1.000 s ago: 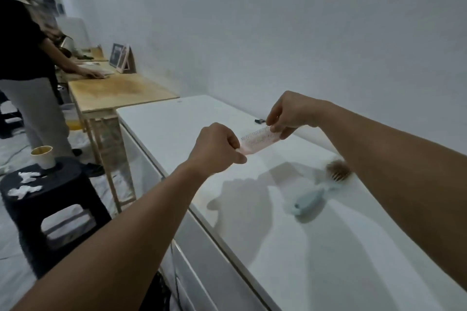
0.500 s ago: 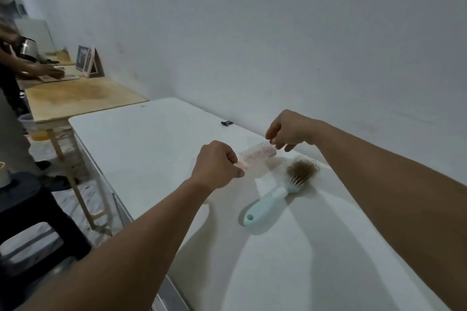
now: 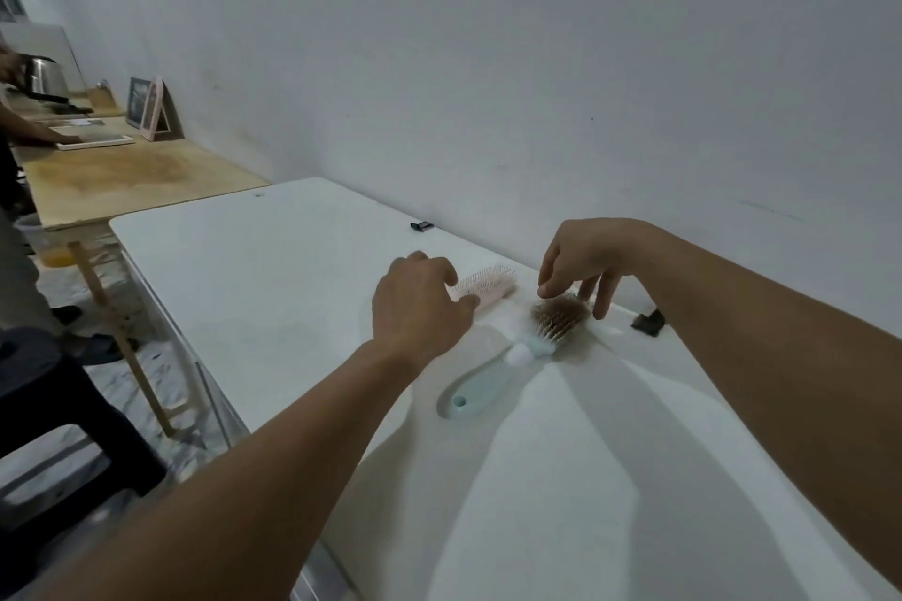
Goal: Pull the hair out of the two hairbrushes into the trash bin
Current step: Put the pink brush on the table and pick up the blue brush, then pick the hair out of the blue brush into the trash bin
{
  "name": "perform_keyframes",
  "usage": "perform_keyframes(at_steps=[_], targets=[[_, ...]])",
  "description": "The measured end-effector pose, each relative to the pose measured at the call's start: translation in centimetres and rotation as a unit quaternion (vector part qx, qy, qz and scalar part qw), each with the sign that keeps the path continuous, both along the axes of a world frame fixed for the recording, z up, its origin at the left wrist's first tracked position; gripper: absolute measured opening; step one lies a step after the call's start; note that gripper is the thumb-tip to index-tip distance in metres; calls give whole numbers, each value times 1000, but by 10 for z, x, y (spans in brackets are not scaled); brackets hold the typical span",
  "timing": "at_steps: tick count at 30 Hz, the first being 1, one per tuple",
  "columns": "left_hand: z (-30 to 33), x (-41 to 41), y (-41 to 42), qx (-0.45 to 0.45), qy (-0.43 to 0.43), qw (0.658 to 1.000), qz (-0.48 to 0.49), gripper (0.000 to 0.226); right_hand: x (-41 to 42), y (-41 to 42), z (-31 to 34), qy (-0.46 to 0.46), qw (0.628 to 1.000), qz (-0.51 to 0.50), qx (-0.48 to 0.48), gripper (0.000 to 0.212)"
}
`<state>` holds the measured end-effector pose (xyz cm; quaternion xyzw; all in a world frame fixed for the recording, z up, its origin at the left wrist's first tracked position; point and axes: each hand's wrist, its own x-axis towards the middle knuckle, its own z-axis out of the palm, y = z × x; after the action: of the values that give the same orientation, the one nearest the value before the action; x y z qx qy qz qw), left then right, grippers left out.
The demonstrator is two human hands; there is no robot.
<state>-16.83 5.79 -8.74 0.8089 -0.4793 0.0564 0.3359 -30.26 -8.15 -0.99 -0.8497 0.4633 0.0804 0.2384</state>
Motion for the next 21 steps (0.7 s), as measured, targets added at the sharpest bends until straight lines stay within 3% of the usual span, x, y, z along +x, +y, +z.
perform_keyframes(at_steps=[3,6,9,13,18,21], targets=[[5,-17,2,51,82,992,-81,45,-3,5,-3,-21,1000,-9,11,34],[3,-31,7,126,93,980,-125,58,-4,10,-6,-60,998,-15,21,30],[5,-38,11,132,117,976,-128,38,-4,17,-8,-81,996,-18,35,31],[13,-39,27,132,228,960,-96,21,-5,29,-4,-92,994,-3,51,26],[24,-18,58,93,440,889,-91,19,3,49,13,-140,988,24,58,24],[31,-6,83,88,471,874,-80,12,18,71,26,-153,985,61,49,29]])
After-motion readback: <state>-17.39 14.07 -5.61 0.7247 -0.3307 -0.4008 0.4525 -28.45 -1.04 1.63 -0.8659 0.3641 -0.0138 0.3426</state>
